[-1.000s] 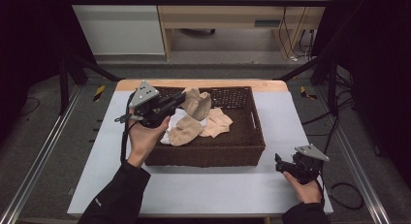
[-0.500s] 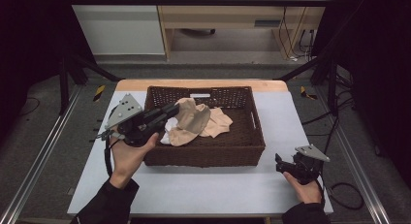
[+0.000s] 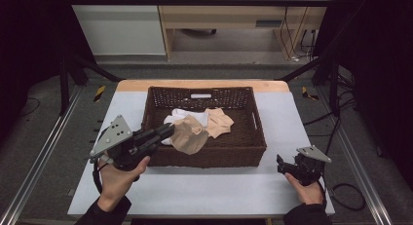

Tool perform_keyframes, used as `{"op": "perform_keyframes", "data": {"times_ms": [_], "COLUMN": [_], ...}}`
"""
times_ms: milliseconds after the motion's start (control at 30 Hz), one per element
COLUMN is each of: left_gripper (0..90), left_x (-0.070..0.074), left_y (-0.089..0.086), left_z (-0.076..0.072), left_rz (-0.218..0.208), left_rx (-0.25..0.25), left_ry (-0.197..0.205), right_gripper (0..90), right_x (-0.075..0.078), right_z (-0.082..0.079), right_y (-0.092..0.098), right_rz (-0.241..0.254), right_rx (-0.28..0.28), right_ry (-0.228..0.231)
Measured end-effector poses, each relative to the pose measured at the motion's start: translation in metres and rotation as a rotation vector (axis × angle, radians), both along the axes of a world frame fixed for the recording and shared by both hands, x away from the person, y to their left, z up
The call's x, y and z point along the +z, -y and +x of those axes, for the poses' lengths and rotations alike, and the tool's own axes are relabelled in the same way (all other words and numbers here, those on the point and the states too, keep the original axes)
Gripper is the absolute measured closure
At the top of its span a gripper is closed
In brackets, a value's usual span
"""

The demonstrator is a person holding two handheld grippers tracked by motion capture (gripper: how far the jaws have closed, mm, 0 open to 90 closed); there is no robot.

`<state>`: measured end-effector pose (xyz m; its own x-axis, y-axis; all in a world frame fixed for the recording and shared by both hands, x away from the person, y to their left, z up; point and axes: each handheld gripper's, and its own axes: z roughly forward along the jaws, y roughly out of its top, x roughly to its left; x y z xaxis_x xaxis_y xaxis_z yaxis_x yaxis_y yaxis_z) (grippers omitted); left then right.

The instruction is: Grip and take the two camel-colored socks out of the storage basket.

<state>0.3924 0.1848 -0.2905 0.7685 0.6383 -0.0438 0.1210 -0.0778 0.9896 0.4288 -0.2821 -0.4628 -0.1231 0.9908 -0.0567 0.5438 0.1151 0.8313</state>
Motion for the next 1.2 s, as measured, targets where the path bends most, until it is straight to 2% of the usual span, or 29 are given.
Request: {"op": "perform_keyframes", "data": {"times_ms": [200, 400, 733, 900, 1200], "left_gripper": [86.1, 86.1, 86.0, 86.1, 85.8], "left_x": [-0.012, -0.032, -0.071, -0.095, -0.128], "left_y": [-0.001, 0.003, 0.009, 0.012, 0.024], "left_z": [-0.011, -0.016, -0.016, -0.013, -0.005], "left_rz": [0.016, 0.043, 0.095, 0.116, 0.21], "left_rx": [-0.019, -0.043, -0.075, -0.076, -0.092], "left_ry": [-0.025, -0.069, -0.168, -0.231, -0.322], "right_gripper": [5.2, 5.2, 5.2, 5.4, 5.4], "right_x": [0.0, 0.0, -0.001, -0.002, -0.003], "right_z": [0.0, -0.001, 0.0, 0.0, 0.0], "right_y": [0.0, 0.0, -0.001, -0.001, -0.002], "right_rz": [-0.003, -0.002, 0.0, -0.008, -0.011], "right_rx": [0.002, 0.003, 0.002, 0.007, 0.011], "right_ry": [0.0, 0.0, -0.006, -0.011, -0.019]}}
